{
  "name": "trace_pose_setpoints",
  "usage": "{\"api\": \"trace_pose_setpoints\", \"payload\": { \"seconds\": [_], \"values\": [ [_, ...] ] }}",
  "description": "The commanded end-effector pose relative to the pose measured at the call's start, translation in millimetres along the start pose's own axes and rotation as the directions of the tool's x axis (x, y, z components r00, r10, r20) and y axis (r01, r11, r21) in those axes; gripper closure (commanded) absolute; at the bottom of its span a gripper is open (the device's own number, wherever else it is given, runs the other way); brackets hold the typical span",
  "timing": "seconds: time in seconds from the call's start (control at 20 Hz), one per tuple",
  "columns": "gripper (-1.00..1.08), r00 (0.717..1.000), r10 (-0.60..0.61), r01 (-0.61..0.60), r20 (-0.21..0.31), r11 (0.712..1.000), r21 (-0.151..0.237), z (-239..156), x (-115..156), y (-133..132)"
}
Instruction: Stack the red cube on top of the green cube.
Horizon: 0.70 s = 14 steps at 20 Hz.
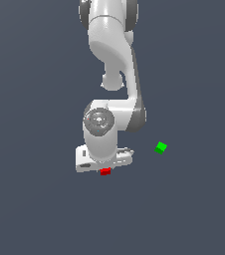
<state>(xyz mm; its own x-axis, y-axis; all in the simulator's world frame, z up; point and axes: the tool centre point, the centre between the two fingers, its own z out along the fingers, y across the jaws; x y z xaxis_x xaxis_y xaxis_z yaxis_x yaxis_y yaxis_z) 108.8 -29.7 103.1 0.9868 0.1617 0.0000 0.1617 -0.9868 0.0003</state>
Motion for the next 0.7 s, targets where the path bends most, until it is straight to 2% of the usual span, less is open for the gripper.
{"api": "trace_pose_setpoints", "payload": {
  "seconds": [0.0,0.65],
  "values": [
    [1.08,1.000,-0.001,0.001,-0.001,1.000,0.000,2.6,-7.3,-21.5],
    [1.08,1.000,-0.001,0.001,-0.001,1.000,0.000,22.6,-54.0,-163.6]
  ]
}}
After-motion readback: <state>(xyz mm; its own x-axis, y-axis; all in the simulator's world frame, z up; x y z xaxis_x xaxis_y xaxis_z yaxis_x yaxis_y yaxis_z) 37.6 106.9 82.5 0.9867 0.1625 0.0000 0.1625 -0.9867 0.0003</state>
